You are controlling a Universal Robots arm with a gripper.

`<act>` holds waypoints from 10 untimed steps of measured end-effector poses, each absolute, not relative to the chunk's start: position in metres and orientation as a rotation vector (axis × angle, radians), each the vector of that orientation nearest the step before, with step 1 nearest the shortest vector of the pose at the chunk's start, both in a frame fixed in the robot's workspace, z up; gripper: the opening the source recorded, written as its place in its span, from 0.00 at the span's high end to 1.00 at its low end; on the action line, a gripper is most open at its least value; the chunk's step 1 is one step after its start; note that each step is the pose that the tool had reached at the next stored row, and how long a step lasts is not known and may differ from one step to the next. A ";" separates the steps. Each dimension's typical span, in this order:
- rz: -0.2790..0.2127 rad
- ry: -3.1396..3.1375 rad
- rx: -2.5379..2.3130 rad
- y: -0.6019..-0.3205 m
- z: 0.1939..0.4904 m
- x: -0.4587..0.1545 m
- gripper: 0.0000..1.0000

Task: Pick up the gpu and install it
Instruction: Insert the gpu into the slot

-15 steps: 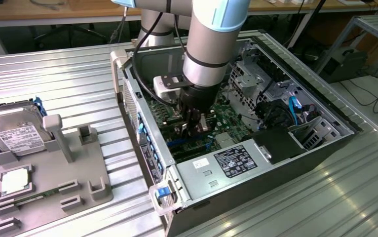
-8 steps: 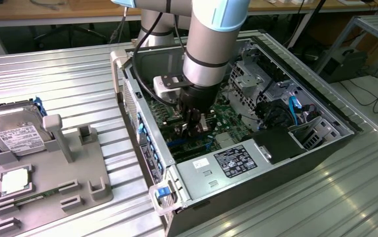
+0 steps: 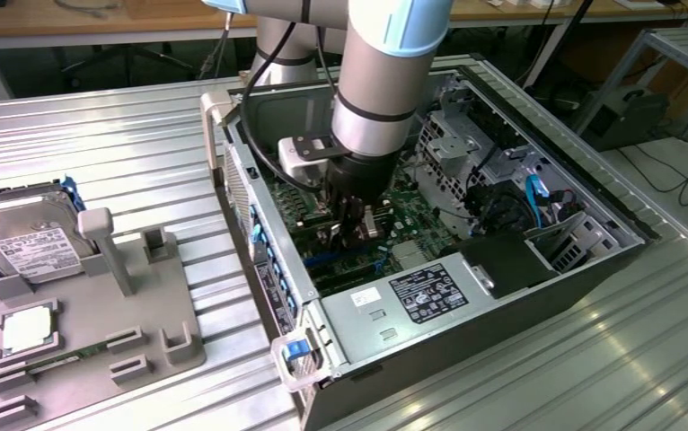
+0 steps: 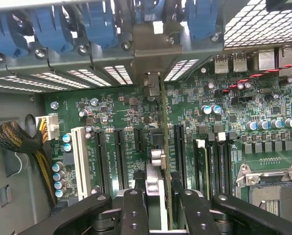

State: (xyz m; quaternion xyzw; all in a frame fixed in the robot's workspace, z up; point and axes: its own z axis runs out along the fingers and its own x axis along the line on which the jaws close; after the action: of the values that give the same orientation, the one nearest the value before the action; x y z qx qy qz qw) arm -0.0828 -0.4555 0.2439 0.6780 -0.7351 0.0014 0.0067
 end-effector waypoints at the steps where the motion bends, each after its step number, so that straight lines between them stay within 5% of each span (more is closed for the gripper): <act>1: 0.004 -2.300 2.121 -0.455 0.244 -0.083 0.70; 10: 0.004 -2.300 2.121 -0.455 0.242 -0.083 0.70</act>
State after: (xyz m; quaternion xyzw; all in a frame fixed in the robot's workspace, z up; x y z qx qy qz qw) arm -0.0829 -0.4555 0.2419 0.6779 -0.7351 0.0012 0.0066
